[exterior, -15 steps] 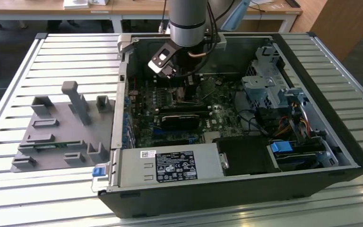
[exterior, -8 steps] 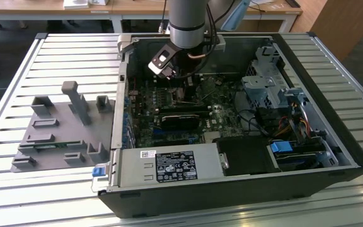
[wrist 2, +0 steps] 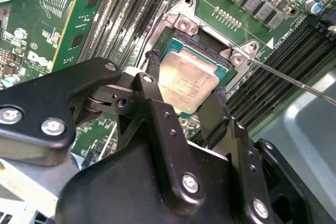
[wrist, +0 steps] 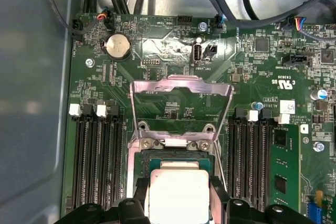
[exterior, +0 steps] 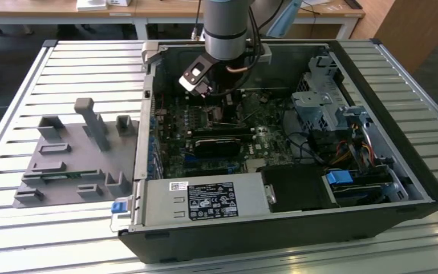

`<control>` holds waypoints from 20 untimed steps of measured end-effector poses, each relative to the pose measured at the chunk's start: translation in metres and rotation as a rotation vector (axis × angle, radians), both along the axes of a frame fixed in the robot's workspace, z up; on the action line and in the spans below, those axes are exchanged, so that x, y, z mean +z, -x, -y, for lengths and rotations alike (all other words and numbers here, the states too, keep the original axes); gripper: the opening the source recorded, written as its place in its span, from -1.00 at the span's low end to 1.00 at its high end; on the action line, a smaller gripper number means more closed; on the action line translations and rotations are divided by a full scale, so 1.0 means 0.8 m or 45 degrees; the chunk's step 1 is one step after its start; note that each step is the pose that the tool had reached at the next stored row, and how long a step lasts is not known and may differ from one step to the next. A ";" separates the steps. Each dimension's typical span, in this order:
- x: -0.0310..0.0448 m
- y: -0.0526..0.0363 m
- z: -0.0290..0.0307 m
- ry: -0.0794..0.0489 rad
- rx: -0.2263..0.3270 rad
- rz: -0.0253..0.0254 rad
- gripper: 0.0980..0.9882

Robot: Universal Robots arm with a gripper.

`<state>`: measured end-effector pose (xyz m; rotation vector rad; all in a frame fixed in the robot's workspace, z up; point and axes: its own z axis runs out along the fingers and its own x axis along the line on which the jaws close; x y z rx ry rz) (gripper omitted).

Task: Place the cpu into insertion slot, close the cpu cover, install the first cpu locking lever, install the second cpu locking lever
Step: 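Place the cpu into insertion slot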

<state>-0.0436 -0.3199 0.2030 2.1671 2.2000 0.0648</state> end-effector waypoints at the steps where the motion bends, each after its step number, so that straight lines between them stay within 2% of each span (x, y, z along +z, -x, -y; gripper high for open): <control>1: -0.0003 0.000 -0.0001 0.000 0.000 -0.0001 -0.01; 20: -0.0093 0.000 -0.0032 0.000 -0.005 -0.0003 -0.01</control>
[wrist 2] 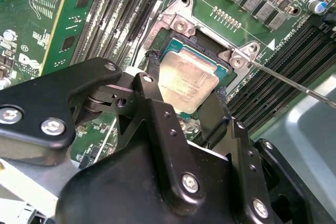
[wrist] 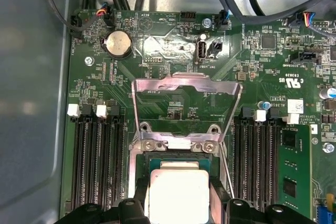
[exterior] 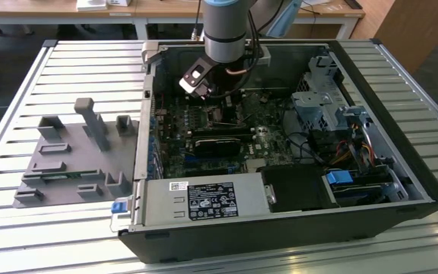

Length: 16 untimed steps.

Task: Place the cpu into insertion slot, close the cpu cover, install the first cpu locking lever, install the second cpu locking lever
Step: 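Place the cpu into insertion slot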

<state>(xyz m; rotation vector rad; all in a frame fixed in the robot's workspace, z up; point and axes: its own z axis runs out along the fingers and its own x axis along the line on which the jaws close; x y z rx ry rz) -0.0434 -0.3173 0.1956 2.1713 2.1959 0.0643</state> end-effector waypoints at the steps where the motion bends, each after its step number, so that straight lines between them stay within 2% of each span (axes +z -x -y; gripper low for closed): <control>1: -0.0006 0.000 -0.0002 0.000 0.000 0.0001 -0.01; 13: -0.0027 0.000 -0.0004 0.000 -0.001 0.0000 -0.01; 15: -0.0027 0.000 -0.0004 0.000 -0.001 0.0000 0.01; 16: -0.0027 0.000 -0.0004 0.000 -0.001 0.0000 0.15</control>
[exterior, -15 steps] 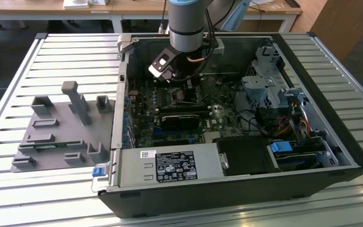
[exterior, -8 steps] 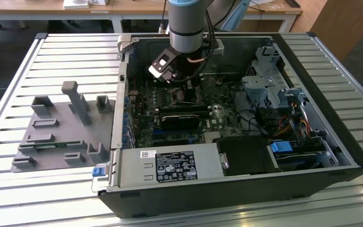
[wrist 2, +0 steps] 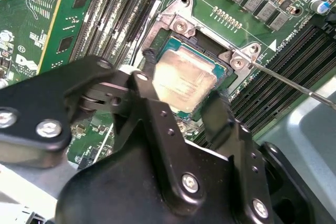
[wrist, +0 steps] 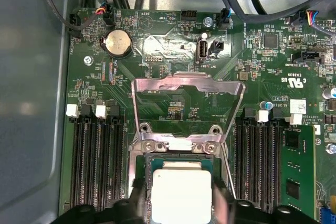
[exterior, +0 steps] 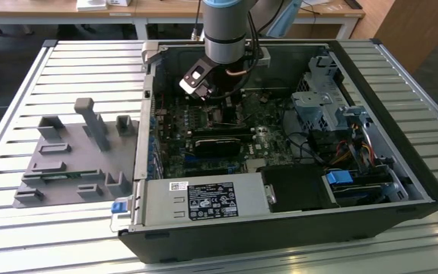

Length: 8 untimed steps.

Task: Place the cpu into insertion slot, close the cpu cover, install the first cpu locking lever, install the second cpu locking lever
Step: 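Place the cpu into insertion slot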

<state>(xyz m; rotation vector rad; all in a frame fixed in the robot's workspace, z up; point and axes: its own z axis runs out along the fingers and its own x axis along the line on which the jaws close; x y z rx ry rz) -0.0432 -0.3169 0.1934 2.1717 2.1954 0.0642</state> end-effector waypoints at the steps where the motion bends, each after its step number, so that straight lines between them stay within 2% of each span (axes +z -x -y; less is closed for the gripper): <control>1: 0.0000 0.000 0.0000 0.000 0.000 0.0000 0.15; 2: 0.0000 0.000 0.0000 0.000 0.000 0.0000 0.29; 8: -0.0002 0.000 -0.0012 -0.001 0.000 0.0001 0.29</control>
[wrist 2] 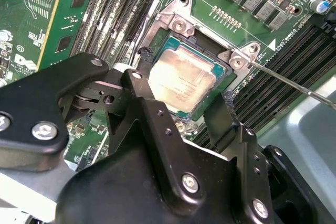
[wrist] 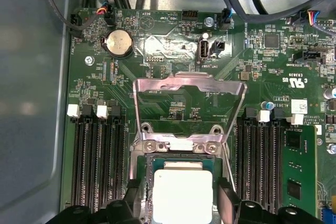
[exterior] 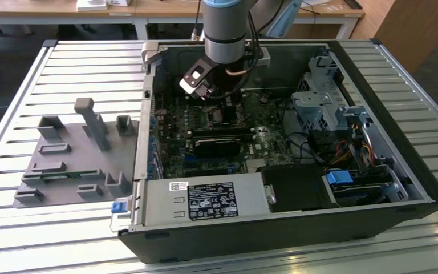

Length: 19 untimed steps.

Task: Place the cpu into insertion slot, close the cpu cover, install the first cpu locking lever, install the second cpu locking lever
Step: 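Place the cpu into insertion slot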

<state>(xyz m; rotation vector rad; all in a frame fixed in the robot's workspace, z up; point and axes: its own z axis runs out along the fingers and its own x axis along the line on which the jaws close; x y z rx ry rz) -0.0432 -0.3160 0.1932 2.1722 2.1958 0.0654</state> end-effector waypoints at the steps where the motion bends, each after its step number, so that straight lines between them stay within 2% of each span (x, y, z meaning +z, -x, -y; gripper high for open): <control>1: -0.0001 0.000 -0.0003 0.000 0.000 -0.0001 0.29; 19: -0.0007 0.000 -0.0043 -0.004 0.000 -0.0003 0.29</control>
